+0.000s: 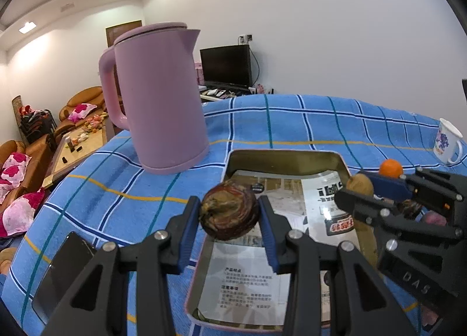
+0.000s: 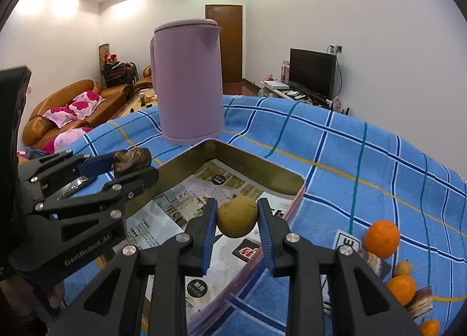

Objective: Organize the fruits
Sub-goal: 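Lift and carry the brown bulb and yellow fruit over the pink tin with both tools, then open the left tool to drop the bulb while the right tool releases the yellow fruit into the tin, then move both tools back toward the produce cluster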

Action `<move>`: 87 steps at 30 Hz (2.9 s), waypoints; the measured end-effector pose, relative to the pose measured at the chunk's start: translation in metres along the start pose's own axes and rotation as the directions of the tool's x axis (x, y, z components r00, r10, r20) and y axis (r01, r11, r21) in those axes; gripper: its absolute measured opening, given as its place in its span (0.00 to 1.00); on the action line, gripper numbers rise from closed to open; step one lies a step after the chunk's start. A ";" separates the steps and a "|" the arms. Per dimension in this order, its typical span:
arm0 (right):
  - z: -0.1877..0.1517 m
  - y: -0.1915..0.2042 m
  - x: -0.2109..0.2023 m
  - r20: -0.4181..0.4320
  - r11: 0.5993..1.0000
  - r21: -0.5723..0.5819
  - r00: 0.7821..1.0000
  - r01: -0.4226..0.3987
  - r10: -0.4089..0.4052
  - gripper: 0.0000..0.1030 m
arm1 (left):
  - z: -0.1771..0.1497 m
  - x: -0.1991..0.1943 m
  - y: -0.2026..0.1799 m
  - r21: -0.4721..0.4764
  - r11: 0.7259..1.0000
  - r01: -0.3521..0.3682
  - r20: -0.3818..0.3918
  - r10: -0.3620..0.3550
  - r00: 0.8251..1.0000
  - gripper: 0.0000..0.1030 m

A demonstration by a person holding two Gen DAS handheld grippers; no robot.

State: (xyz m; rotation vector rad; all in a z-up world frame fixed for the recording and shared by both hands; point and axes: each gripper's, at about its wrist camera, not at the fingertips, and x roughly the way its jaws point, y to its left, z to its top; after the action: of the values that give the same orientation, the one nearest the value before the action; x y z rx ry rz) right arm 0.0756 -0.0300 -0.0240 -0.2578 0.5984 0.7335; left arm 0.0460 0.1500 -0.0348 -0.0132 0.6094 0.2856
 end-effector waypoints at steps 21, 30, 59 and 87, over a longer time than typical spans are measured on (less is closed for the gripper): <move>-0.006 0.006 0.017 -0.054 1.000 -0.021 0.998 -0.016 0.015 0.29 | -0.006 0.019 -0.005 0.038 0.999 -0.011 -0.051 0.013 0.999 0.40; -0.008 0.007 0.021 -0.071 0.999 -0.031 0.997 -0.016 0.014 0.29 | -0.008 0.020 -0.011 0.056 0.998 -0.017 -0.053 0.020 0.998 0.41; -0.008 0.001 -0.013 0.003 0.998 -0.007 0.998 0.060 -0.060 0.50 | -0.005 -0.012 -0.005 0.009 0.999 -0.052 0.013 0.052 0.999 0.75; -0.108 -0.155 -0.133 -0.095 0.877 0.292 0.924 0.382 -0.370 0.61 | -0.018 -0.046 -0.181 0.193 0.923 0.334 -0.063 -0.328 0.943 0.92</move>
State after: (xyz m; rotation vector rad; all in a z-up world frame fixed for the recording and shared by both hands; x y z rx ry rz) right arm 0.0599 -0.2604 -0.0292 -0.0938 0.6631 0.2521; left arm 0.0484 -0.0373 -0.0369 0.0743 0.6516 -0.1061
